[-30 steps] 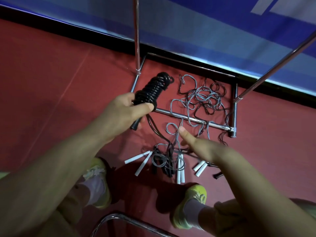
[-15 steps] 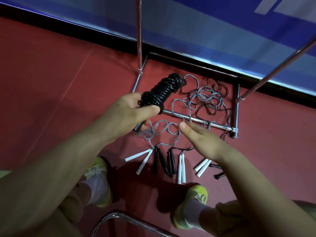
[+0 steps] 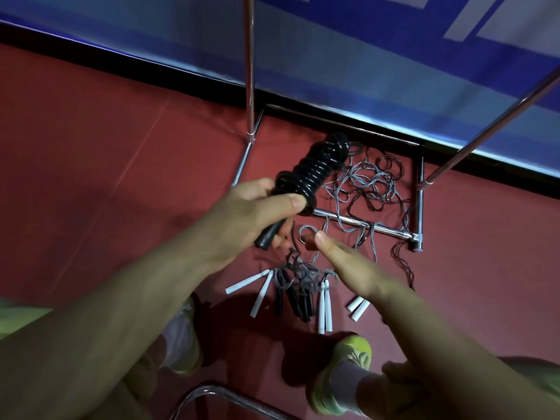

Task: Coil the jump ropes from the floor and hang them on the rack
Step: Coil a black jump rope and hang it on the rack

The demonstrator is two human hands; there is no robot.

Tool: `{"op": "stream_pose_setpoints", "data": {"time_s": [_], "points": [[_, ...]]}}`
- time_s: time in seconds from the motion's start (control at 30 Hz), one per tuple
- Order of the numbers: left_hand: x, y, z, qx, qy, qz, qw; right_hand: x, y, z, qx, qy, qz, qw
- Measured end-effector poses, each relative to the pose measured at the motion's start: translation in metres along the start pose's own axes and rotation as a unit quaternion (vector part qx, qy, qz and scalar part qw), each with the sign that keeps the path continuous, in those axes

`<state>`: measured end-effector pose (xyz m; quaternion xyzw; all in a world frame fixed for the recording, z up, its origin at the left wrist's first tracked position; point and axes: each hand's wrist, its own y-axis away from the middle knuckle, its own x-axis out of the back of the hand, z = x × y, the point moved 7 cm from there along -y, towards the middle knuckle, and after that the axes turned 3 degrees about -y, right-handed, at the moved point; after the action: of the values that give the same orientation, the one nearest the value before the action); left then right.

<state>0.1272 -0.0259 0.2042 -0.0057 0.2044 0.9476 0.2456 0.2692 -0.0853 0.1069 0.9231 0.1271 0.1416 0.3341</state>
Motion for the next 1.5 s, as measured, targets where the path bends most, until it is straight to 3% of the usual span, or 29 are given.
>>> {"op": "stream_pose_setpoints", "data": {"time_s": [0.2, 0.3, 0.4, 0.5, 0.73, 0.87, 0.97, 1.13, 1.33, 1.5], "points": [[-0.01, 0.01, 0.015, -0.021, 0.076, -0.07, 0.994, -0.013, -0.005, 0.019, -0.016, 0.023, -0.069, 0.997], [-0.001, 0.009, 0.019, -0.035, 0.077, -0.043, 0.996, -0.021, -0.004, 0.004, 0.047, 0.038, -0.105, 0.993], [0.024, 0.003, 0.02, -0.04, 0.106, 0.035, 0.993, -0.02, -0.01, 0.002, 0.075, 0.03, -0.109, 0.991], [0.046, -0.003, 0.021, -0.04, 0.141, 0.093, 0.985, -0.013, -0.011, -0.003, 0.094, 0.025, -0.064, 0.993], [0.052, -0.009, 0.026, -0.071, 0.119, 0.119, 0.983, 0.029, 0.005, -0.059, 0.187, 0.006, 0.084, 0.979], [0.064, -0.008, 0.031, -0.083, 0.101, 0.19, 0.973, 0.016, -0.001, -0.04, 0.105, 0.035, 0.017, 0.994], [0.092, 0.0, 0.039, -0.103, 0.169, 0.264, 0.944, 0.021, 0.006, -0.047, 0.118, -0.006, -0.034, 0.992], [0.106, 0.004, 0.04, -0.102, 0.171, 0.312, 0.929, 0.024, -0.001, -0.017, 0.047, 0.129, -0.082, 0.987], [0.109, 0.004, 0.04, -0.104, 0.215, 0.319, 0.917, 0.045, -0.01, 0.003, 0.032, 0.199, -0.035, 0.979], [0.106, -0.006, 0.032, -0.095, 0.33, 0.285, 0.895, 0.032, -0.012, -0.001, 0.078, 0.139, -0.041, 0.986]]}}
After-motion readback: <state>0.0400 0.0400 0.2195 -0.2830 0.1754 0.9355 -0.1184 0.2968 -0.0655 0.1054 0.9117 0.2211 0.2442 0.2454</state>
